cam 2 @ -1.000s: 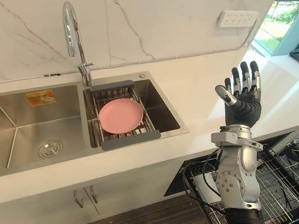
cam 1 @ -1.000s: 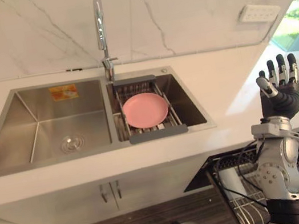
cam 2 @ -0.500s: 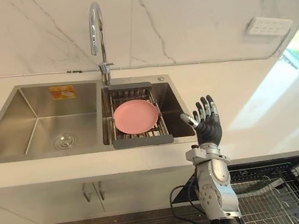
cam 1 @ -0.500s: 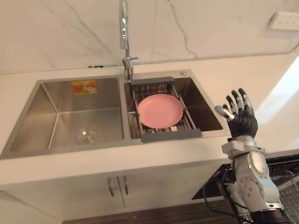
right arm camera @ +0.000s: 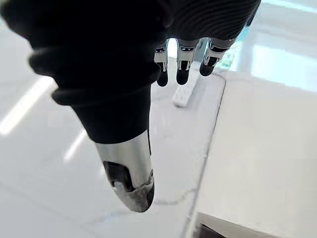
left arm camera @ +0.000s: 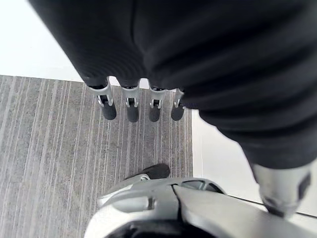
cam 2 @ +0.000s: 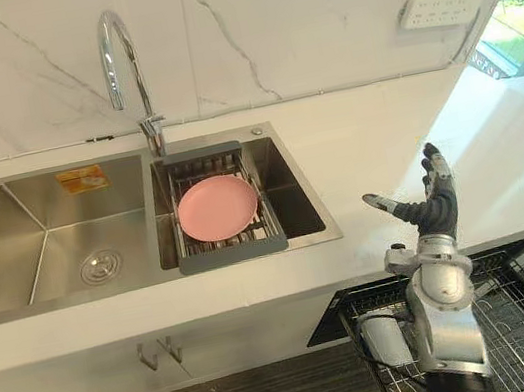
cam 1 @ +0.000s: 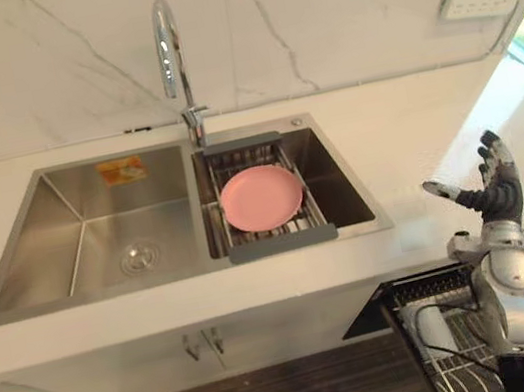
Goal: Walk over to the sink, pick up the cup, carry it to the dishwasher, place the cup inside the dishwasher, then close the dishwasher door
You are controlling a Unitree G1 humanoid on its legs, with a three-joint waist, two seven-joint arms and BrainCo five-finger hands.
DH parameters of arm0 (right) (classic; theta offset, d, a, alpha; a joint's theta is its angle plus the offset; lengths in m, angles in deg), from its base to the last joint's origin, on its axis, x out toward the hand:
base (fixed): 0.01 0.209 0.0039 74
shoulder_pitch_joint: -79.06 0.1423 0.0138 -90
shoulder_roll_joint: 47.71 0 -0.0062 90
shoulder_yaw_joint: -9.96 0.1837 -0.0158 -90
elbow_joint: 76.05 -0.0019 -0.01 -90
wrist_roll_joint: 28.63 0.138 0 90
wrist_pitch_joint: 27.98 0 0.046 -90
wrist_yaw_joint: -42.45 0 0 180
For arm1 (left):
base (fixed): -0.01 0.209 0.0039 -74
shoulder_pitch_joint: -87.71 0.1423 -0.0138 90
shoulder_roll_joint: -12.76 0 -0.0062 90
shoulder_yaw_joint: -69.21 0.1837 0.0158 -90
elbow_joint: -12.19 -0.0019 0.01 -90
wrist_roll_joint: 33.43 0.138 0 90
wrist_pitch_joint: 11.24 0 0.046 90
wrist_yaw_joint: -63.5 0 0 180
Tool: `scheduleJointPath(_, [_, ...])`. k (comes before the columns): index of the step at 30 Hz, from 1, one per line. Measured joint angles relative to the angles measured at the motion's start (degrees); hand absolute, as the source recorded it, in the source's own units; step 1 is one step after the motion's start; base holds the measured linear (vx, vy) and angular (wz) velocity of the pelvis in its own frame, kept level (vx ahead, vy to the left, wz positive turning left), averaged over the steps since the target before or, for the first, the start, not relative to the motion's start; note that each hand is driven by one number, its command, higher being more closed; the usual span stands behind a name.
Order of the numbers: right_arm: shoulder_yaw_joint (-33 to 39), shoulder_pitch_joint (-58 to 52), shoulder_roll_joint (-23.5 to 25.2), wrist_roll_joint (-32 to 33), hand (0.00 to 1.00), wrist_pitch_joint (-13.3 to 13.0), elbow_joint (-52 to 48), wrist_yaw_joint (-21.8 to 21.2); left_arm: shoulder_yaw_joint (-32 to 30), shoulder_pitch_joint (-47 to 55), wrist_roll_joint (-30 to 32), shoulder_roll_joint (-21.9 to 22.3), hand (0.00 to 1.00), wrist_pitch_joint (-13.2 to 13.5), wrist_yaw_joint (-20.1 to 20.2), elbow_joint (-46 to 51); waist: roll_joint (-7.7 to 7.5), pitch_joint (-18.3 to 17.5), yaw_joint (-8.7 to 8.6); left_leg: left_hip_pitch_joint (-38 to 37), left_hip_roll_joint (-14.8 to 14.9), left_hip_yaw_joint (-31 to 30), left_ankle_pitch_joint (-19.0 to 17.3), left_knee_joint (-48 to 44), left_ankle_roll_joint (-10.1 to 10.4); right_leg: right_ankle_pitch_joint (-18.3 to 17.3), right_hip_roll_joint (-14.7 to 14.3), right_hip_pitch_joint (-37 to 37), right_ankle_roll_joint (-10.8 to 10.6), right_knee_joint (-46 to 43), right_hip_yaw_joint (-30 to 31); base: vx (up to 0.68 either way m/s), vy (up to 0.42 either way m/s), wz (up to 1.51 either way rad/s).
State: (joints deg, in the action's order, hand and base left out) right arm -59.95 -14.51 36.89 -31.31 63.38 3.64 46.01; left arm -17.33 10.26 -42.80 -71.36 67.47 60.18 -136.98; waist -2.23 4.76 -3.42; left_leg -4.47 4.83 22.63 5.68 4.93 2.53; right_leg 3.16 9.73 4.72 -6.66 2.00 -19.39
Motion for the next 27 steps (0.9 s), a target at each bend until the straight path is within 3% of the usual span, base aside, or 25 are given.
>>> scheduleJointPath(5, [-6.8, 6.6, -7.5, -10.4, 0.0, 0.5, 4.0, -9.7, 0.2, -0.1, 0.8, -0.1, 0.0, -0.2, 0.1, 0.0, -0.32, 0.2, 0.09, -1.7, 0.0, 0.9, -0.5, 0.0, 0.2, 0.7, -0.1, 1.4, -0.1, 0.5, 0.4, 0.09, -0.017, -0.09])
scheduleJointPath(11, [-13.5, 12.6, -10.8, -17.1, 0.0, -0.2, 7.9, -17.8, 0.8, -1.0, 0.8, -0.6, 0.0, -1.1, 1.2, 0.2, -0.83, 0.4, 1.17, -1.7, -0.2, 0.5, -0.6, 0.0, 0.2, 0.6, -0.1, 1.7, -0.1, 0.6, -0.1, 0.03, -0.004, 0.03])
scheduleJointPath(27, [-23.5, 24.2, -12.4, -22.6, 0.0, -4.1, 18.7, -18.1, 0.3, -0.6, 1.6, -1.1, 0.0, -2.2, 1.1, 1.3, -2.11, 0.3, 3.09, -0.4, -2.2, -4.7, -0.2, 0.0, -0.6, -0.1, 1.5, 4.0, -1.2, 1.4, -5.7, 0.0, 0.019, 0.17])
